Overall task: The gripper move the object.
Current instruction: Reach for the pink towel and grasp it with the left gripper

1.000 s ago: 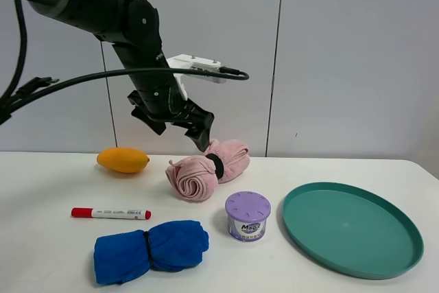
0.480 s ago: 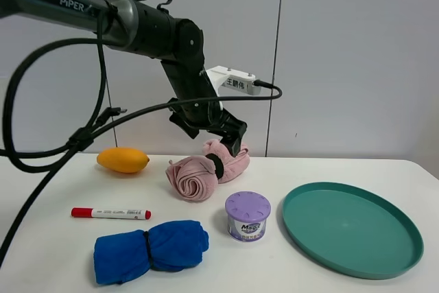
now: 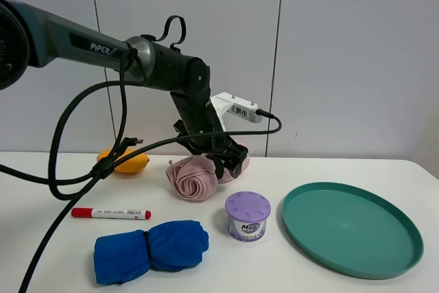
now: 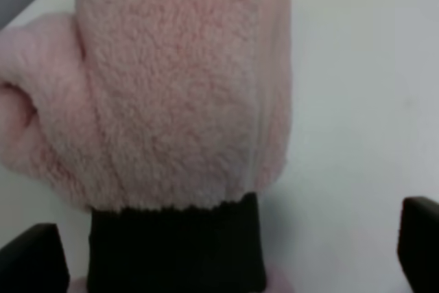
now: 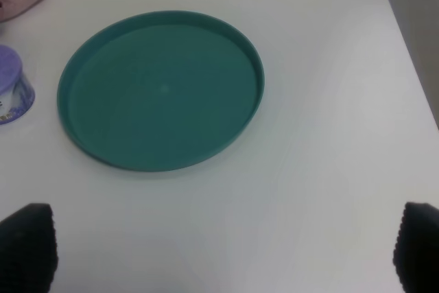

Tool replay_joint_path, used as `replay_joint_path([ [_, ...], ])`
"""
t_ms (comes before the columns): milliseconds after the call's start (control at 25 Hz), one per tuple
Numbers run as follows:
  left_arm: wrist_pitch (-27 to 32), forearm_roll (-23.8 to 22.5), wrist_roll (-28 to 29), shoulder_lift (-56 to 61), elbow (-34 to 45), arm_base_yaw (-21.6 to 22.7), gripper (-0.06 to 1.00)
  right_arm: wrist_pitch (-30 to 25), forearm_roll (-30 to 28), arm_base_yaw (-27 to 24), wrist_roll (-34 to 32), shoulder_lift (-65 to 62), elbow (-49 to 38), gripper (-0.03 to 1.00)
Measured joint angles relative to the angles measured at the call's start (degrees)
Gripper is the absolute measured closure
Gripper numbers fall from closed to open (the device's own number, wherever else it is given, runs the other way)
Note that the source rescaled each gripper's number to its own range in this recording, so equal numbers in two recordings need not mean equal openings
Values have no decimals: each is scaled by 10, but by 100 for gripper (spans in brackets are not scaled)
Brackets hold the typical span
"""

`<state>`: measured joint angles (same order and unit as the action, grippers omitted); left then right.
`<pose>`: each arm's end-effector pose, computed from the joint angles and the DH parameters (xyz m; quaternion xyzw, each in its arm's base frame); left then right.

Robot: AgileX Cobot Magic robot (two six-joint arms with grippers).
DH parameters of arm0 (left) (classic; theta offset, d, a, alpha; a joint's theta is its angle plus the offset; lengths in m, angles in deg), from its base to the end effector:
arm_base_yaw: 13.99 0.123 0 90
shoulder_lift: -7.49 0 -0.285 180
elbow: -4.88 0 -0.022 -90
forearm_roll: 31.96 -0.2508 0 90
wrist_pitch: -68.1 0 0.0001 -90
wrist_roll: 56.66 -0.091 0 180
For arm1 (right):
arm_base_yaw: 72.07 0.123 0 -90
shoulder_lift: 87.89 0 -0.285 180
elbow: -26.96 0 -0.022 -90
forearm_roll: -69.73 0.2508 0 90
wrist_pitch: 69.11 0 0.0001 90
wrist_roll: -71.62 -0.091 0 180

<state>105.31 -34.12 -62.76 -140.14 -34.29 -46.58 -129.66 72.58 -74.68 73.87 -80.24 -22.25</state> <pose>0.4534 -0.2874 0.1419 0.3268 0.8977 -0.0527 0.2907 -0.0036 0.0041 0.2746 0.0019 0.8542 0.0028 0.5199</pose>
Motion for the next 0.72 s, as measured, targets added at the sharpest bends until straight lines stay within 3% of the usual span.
replay_joint_path([
  [280, -24, -36, -7, -17, -1, 28, -1, 0, 0, 0, 0, 0, 0, -3],
  [720, -40, -8, -8, -32, -1, 41, -1, 0, 0, 0, 0, 0, 0, -3],
])
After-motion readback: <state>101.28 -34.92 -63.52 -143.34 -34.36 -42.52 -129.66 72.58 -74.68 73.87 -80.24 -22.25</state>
